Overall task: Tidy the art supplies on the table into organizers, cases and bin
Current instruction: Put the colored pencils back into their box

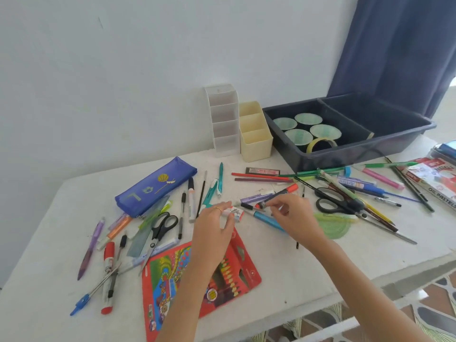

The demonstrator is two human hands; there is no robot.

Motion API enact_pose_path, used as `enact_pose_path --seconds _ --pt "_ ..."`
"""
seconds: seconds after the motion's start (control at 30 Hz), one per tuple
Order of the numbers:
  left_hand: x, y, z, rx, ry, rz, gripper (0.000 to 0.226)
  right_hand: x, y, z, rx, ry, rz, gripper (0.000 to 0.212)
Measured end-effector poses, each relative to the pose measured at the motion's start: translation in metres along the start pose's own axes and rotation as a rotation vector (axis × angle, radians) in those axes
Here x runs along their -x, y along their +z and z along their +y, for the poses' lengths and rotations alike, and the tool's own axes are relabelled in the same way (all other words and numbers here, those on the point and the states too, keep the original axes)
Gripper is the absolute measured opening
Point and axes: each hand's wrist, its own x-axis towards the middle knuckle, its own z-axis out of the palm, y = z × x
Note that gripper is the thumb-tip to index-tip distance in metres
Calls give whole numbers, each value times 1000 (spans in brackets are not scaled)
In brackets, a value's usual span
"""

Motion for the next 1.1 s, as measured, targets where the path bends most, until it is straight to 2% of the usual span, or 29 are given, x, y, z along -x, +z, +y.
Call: enact_pose_path --seconds 0.1,0.23,0.4,0.6,0.73,0.83,1.0,1.1 --pt "-31 15 3 -2 -3 24 31 -32 -10 19 82 29 49 20" --pt "-77 38 9 -44 -24 31 32 -76 -19 37 204 -47 31 19" --pt "-127 65 17 -133 22 19 27 -111 -22 49 439 -69 -192 19" --pt "-164 88 19 -383 185 -188 23 -111 -22 67 538 -222 -269 24" --pt "-175 87 22 -588 297 -295 30 -107 -21 76 489 -350 -139 23" --pt "-173 85 22 -666 315 -332 32 -103 -23 83 424 -435 -49 28" --pt "-163 82 21 -683 222 -315 29 -93 -24 90 364 -447 8 46" --pt "-148 67 19 -645 184 -224 28 -84 -25 91 350 -463 7 60"
